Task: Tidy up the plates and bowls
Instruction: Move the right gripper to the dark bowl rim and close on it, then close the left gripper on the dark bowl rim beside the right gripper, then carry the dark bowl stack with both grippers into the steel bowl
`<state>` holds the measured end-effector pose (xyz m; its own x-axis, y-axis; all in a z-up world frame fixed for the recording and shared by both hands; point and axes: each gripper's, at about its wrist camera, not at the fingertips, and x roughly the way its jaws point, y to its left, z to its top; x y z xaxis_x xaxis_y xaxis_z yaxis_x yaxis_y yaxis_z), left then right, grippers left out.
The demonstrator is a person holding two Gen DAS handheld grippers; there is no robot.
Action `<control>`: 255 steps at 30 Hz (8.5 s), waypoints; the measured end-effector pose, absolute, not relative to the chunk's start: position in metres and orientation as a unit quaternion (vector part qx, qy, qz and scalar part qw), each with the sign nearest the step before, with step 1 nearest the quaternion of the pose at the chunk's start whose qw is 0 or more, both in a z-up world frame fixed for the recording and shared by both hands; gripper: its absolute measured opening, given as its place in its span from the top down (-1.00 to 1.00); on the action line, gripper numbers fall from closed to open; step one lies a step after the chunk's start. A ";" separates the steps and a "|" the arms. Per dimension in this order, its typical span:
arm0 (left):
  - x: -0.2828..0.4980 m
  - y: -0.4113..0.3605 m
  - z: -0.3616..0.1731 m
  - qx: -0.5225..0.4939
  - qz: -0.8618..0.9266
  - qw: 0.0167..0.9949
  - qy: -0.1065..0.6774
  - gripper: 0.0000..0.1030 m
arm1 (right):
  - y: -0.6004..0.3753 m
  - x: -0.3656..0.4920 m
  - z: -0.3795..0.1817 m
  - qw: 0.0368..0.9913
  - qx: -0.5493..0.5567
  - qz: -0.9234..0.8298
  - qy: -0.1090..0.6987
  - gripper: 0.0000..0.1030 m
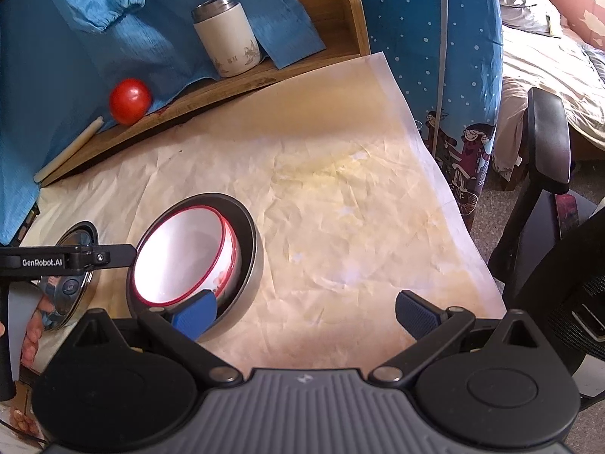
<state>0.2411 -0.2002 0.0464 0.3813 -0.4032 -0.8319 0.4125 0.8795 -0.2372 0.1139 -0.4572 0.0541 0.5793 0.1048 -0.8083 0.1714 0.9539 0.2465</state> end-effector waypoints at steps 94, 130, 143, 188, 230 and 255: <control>0.239 -0.220 0.040 -0.022 -0.292 0.813 0.503 0.43 | -0.431 0.127 0.042 0.882 0.145 0.033 0.447 0.41; 0.238 -0.204 0.043 -0.068 -0.280 0.802 0.523 0.91 | -0.413 0.128 0.047 0.881 0.179 0.013 0.437 0.66; 0.238 -0.176 0.059 -0.087 -0.267 0.813 0.510 0.92 | -0.393 0.136 0.064 0.889 0.169 0.034 0.425 0.66; 0.219 0.025 0.068 -0.151 -0.104 0.857 0.482 0.93 | -0.201 0.200 0.077 0.875 0.087 0.190 0.437 0.66; 0.248 0.018 0.052 -0.158 -0.086 0.854 0.489 0.93 | -0.204 0.227 0.054 0.873 0.106 0.171 0.444 0.66; 0.245 0.014 0.051 -0.154 -0.086 0.854 0.490 0.90 | -0.213 0.221 0.058 0.861 0.120 0.177 0.461 0.62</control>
<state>0.2448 0.0142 0.0512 0.5058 -0.2982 -0.8095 -0.0030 0.9377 -0.3474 0.2214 -0.2125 0.0577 0.5120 0.4150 -0.7521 -0.1939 0.9088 0.3695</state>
